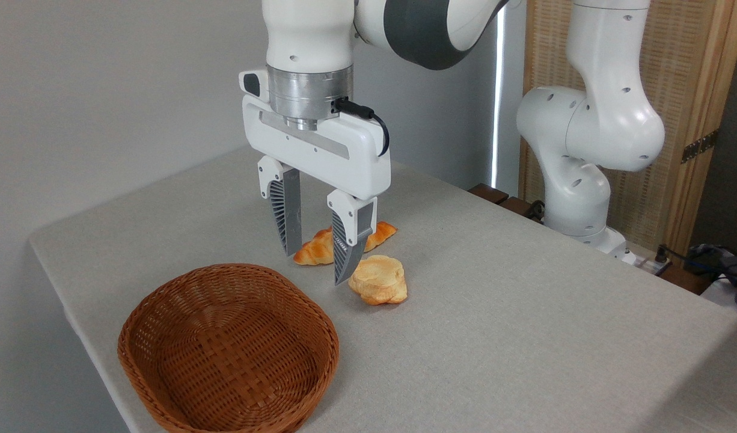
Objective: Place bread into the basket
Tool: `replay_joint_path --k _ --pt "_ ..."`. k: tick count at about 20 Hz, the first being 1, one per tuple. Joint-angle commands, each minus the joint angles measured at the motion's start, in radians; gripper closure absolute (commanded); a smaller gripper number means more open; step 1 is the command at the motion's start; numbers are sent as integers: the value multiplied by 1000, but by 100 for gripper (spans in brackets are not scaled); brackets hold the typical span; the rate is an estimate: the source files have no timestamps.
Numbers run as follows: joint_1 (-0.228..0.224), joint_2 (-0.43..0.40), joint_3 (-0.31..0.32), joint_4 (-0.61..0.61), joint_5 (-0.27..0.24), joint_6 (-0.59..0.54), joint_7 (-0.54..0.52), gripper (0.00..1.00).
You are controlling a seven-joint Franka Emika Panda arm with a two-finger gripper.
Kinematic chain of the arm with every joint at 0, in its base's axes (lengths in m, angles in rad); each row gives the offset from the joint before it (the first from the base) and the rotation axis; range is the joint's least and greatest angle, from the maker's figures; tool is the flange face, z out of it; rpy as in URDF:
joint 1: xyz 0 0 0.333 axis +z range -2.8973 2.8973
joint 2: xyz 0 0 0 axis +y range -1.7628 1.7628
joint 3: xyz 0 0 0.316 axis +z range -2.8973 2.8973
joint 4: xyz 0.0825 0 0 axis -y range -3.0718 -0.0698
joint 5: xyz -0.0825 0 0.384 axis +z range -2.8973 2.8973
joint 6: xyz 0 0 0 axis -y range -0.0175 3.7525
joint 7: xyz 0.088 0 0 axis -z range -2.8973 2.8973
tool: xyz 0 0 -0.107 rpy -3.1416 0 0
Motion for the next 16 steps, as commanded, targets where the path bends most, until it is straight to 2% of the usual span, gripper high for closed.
replay_joint_path --k 1,5,11,16 --pt "0 -7 -4 -12 -13 -23 -4 0" --pt "-26 -26 -4 -52 -12 -24 -3 0" --pt "-52 -96 -4 -193 -2 -23 -1 0" --pt "-52 -104 -4 -246 -2 -21 2 0"
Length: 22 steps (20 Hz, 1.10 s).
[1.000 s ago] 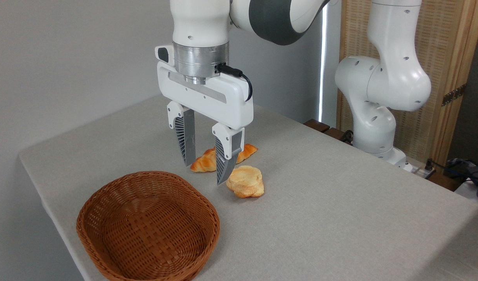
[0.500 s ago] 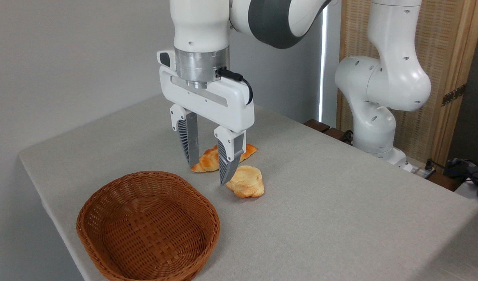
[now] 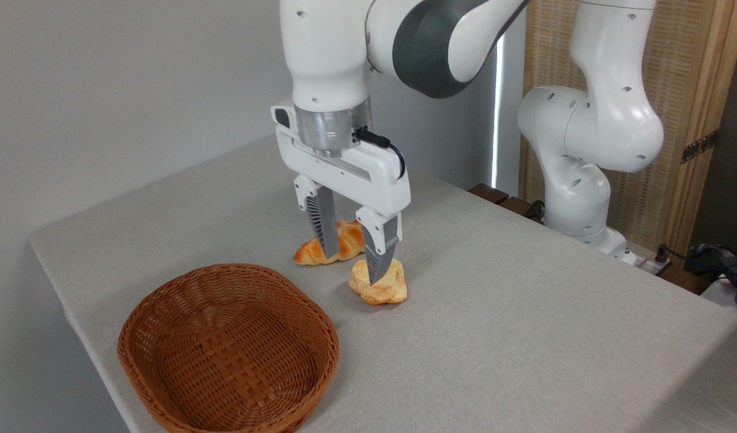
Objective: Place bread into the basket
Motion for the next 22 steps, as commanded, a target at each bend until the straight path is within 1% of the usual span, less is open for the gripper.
replay_joint_path --k 1,6,7,10,12,14,17,22 --pt "-4 -29 1 -56 -3 0 8 0" --pt "-8 -24 1 -99 -3 9 31 0" --pt "-18 -23 1 -102 -3 9 31 0" --pt "-22 -17 1 -104 -4 12 29 0" --pt "-38 -15 1 -105 -6 12 29 0" --pt "-41 -10 1 -110 -6 12 28 0" --pt "-58 -7 1 -115 -7 12 28 0" --pt "-59 2 1 -113 -12 15 28 0"
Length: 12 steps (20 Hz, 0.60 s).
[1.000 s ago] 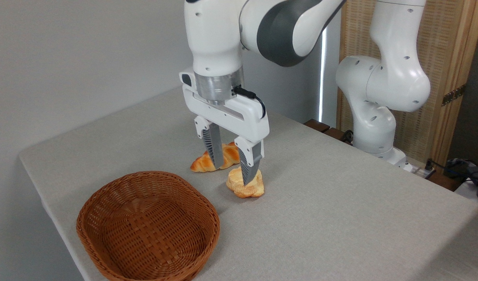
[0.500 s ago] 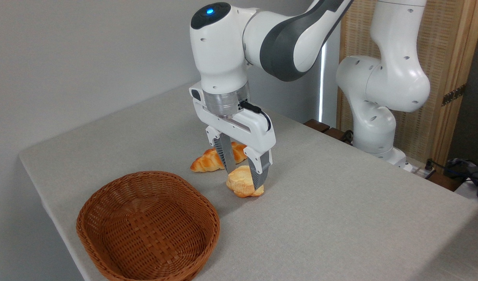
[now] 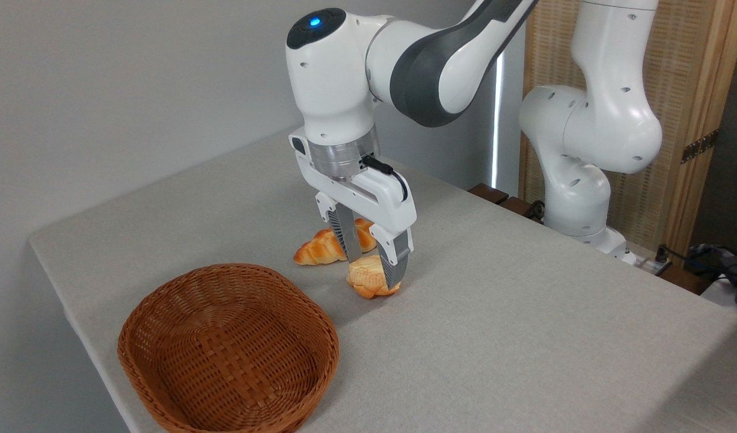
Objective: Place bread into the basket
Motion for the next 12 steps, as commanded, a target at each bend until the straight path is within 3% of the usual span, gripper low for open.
replay_joint_path --k 1,9,12 --pt "-4 5 2 -10 -13 13 12 0" --pt "-22 31 2 -8 -9 13 14 0" --pt "-22 31 2 -8 -4 13 15 8"
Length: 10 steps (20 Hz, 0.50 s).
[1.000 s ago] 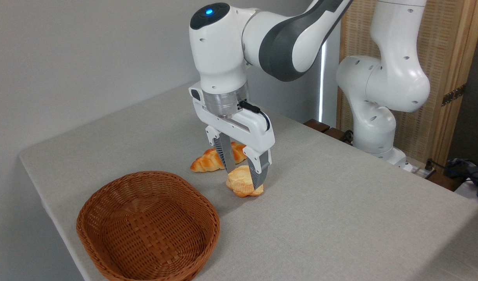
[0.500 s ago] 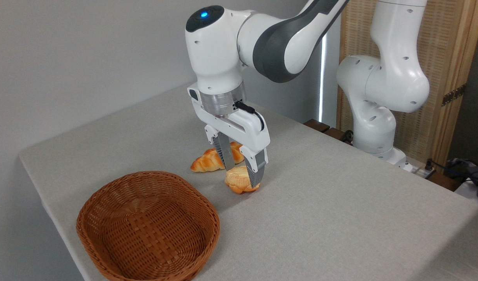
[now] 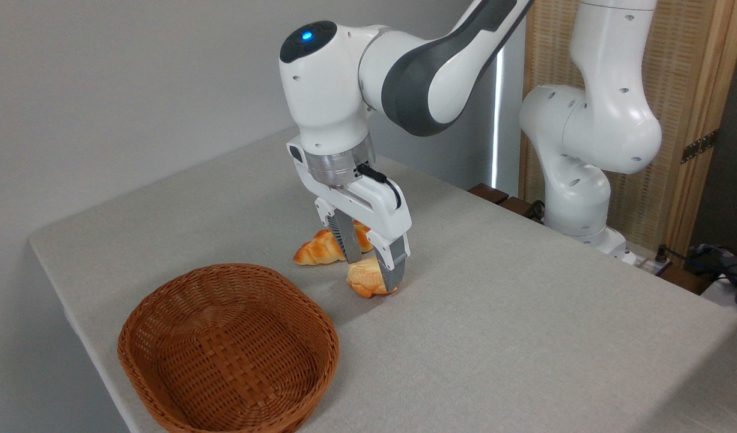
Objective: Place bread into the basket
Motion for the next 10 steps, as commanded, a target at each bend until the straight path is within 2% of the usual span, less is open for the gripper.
replay_joint_path --k 1,2,3,5,6,8,10 --pt "-3 1 2 -8 -3 11 15 12" --pt "-3 2 1 -8 -1 11 18 24" --pt "-3 1 2 -8 -1 11 24 32" --pt "-3 1 2 -8 -1 11 44 65" --pt "-1 1 2 -8 -1 9 46 76" --pt "-1 1 2 -6 -1 9 46 84" --pt "-1 1 2 -6 -1 9 46 84"
